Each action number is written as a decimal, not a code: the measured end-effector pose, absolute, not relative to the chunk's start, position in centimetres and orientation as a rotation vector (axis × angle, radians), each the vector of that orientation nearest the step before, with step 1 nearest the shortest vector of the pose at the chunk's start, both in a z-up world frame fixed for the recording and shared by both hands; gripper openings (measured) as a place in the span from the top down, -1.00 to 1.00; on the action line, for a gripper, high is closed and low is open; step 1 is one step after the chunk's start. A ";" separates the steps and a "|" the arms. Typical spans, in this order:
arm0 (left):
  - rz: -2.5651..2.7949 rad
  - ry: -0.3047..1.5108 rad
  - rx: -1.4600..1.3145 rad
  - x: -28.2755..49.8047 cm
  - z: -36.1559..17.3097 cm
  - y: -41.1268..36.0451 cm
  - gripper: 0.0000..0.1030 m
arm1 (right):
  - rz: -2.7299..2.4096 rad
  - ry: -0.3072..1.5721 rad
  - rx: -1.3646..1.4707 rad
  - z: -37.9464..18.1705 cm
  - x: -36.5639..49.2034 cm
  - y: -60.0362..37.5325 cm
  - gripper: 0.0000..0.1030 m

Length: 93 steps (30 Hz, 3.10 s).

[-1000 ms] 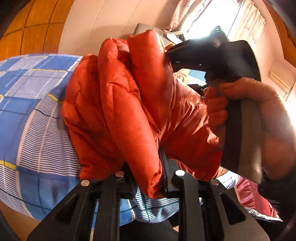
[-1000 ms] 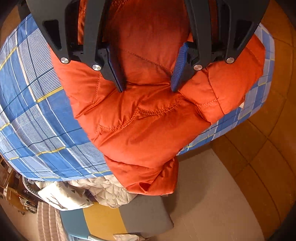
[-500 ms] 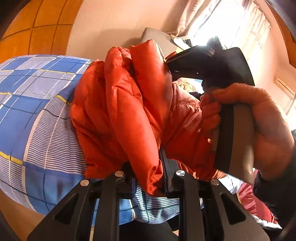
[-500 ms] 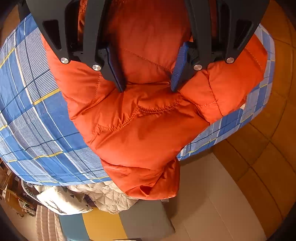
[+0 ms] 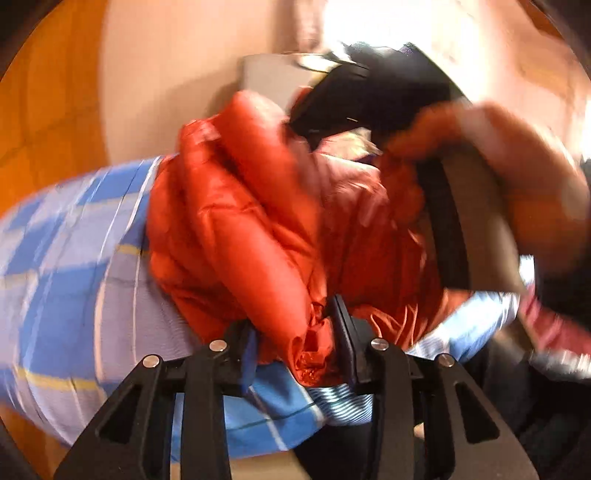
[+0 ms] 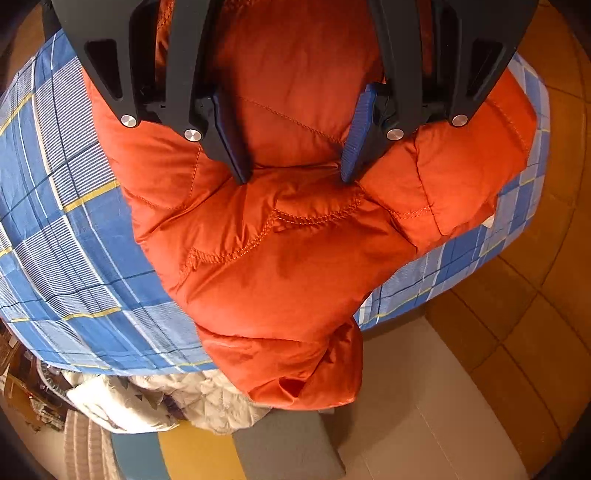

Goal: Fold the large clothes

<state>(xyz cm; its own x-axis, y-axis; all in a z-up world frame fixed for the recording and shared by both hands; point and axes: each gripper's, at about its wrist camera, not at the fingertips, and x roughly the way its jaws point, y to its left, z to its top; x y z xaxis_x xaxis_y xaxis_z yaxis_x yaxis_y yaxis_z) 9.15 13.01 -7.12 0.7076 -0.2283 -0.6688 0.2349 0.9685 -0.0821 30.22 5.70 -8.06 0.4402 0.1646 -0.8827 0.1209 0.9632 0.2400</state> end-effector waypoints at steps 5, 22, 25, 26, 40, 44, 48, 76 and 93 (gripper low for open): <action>-0.353 0.730 0.208 9.2 -7.5 12.5 0.29 | 0.047 1.126 0.275 -8.2 30.0 5.6 -0.03; -0.673 0.643 0.675 10.2 -6.9 11.8 0.29 | 0.093 1.132 0.137 -8.5 30.1 7.0 -0.03; -0.693 0.649 0.703 10.5 -7.0 11.5 0.29 | 0.090 1.127 0.115 -8.6 30.1 7.3 -0.03; -0.696 0.648 0.710 10.7 -7.1 11.2 0.29 | 0.088 1.126 0.106 -8.7 30.1 7.4 -0.03; -0.494 0.762 0.385 11.1 -7.9 12.4 0.04 | 0.082 1.116 0.032 -9.7 30.2 8.4 -0.03; -0.288 0.869 0.040 11.5 -7.6 14.6 -0.31 | 0.096 1.116 0.020 -9.8 30.0 8.4 -0.03; -0.133 0.859 -0.143 10.1 -7.3 15.7 -0.41 | 0.101 1.067 -0.058 -10.4 29.5 9.0 -0.03; 0.099 0.865 -0.215 10.8 -7.9 15.0 -0.55 | 0.236 0.922 -0.064 -5.3 25.4 6.9 -0.20; 0.169 0.863 -0.150 10.3 -7.7 14.1 -0.52 | 0.299 0.982 -0.039 -6.1 25.1 6.5 -0.21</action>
